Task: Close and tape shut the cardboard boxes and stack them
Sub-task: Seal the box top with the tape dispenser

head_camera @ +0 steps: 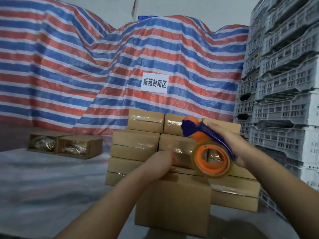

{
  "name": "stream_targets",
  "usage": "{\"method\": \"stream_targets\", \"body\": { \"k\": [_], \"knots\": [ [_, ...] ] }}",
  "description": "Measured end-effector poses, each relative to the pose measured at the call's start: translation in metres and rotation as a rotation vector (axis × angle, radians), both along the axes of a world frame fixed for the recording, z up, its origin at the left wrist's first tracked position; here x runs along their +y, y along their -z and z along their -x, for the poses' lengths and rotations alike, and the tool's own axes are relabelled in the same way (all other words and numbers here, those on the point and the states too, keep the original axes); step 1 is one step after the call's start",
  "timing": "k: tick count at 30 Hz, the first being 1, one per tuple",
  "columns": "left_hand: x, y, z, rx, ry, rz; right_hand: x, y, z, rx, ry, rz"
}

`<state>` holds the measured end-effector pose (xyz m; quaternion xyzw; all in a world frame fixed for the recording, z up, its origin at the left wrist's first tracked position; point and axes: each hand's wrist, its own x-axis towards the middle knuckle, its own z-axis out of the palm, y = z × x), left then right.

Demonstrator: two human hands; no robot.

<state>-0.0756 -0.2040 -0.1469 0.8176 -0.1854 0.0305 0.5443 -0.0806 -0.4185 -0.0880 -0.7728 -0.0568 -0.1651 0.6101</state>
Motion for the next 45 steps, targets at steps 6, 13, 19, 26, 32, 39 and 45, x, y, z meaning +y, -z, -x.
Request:
{"method": "stream_targets", "body": {
  "k": [6, 13, 19, 26, 32, 39, 45],
  "knots": [
    [0.017, -0.001, -0.01, 0.255, 0.113, 0.559, 0.015, -0.004, -0.023, 0.122, -0.203, 0.209],
    [0.022, -0.009, -0.012, 0.357, 0.18, 0.748, 0.016, -0.007, -0.031, 0.15, -0.239, 0.265],
    [0.02, -0.008, -0.015, 0.32, 0.102, 0.756, 0.014, -0.006, -0.034, 0.156, -0.24, 0.263],
    [0.022, -0.009, -0.017, 0.33, 0.02, 0.564, 0.012, -0.025, -0.035, 0.297, -0.299, 0.355],
    [0.016, -0.007, -0.026, 0.315, -0.101, 0.537, -0.003, -0.032, -0.034, 0.338, -0.324, 0.42],
    [0.017, 0.002, -0.035, 0.378, -0.18, 0.797, -0.007, -0.038, -0.033, 0.388, -0.315, 0.457],
    [0.033, 0.0, -0.031, 0.388, -0.11, 0.778, 0.012, -0.033, -0.033, 0.342, -0.294, 0.594]
  ]
}}
